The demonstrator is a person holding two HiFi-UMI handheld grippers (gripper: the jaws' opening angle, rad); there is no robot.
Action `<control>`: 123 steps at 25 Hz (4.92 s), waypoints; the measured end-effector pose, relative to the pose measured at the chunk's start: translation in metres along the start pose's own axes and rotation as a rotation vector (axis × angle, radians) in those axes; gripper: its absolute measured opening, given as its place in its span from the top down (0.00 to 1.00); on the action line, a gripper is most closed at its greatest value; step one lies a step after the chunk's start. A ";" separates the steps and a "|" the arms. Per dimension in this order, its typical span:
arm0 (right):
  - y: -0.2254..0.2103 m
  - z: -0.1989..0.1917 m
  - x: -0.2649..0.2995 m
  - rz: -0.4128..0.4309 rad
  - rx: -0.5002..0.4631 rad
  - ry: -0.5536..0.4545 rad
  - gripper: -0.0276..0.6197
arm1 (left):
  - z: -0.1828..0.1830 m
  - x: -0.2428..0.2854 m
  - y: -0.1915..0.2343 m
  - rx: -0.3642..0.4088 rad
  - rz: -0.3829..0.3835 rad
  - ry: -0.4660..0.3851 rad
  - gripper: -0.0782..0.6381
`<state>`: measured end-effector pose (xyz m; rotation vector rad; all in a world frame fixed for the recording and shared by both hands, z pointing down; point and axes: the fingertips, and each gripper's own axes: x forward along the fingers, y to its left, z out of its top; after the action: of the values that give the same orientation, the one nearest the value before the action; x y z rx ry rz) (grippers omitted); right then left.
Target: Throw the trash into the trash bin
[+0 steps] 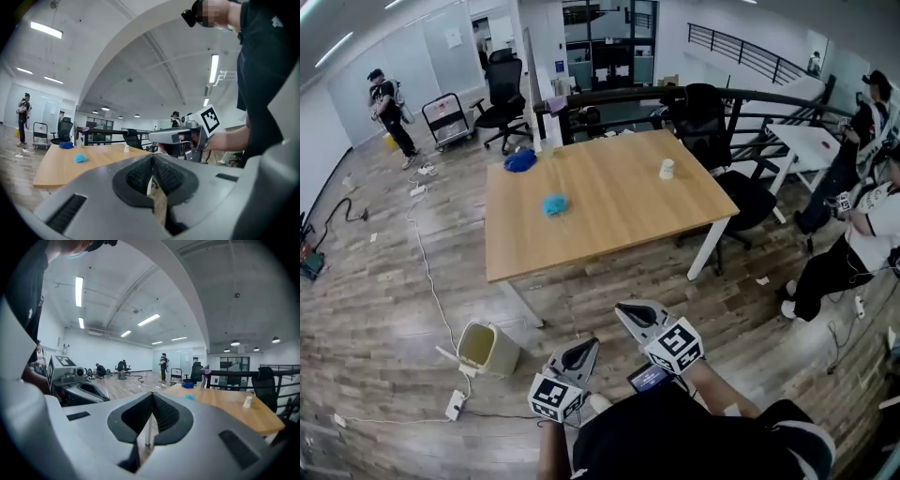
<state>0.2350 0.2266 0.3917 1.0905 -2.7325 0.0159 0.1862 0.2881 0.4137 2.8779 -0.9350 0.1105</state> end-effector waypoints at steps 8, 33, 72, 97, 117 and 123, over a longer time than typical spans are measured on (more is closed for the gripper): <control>-0.058 0.011 0.102 -0.004 0.025 0.018 0.96 | 0.000 0.013 0.098 -0.068 0.031 -0.044 0.89; -0.321 -0.055 0.390 0.067 0.218 0.188 0.96 | 0.015 0.237 0.411 -0.046 0.163 0.226 0.89; -0.362 -0.175 0.585 0.050 0.180 0.539 0.91 | -0.033 0.215 0.531 -0.244 0.299 0.346 0.89; -0.335 0.073 0.415 0.052 0.166 -0.055 0.91 | 0.093 0.261 0.504 -0.058 0.281 0.004 0.89; -0.327 0.056 0.400 0.124 0.214 -0.105 0.91 | 0.096 0.265 0.464 -0.005 0.280 0.006 0.89; -0.288 0.042 0.425 0.258 0.275 -0.040 0.91 | 0.070 0.224 0.461 -0.066 0.382 0.120 0.89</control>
<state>0.1229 -0.2754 0.4121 0.7938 -2.9506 0.4238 0.0972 -0.2216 0.4073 2.5654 -1.4202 0.2751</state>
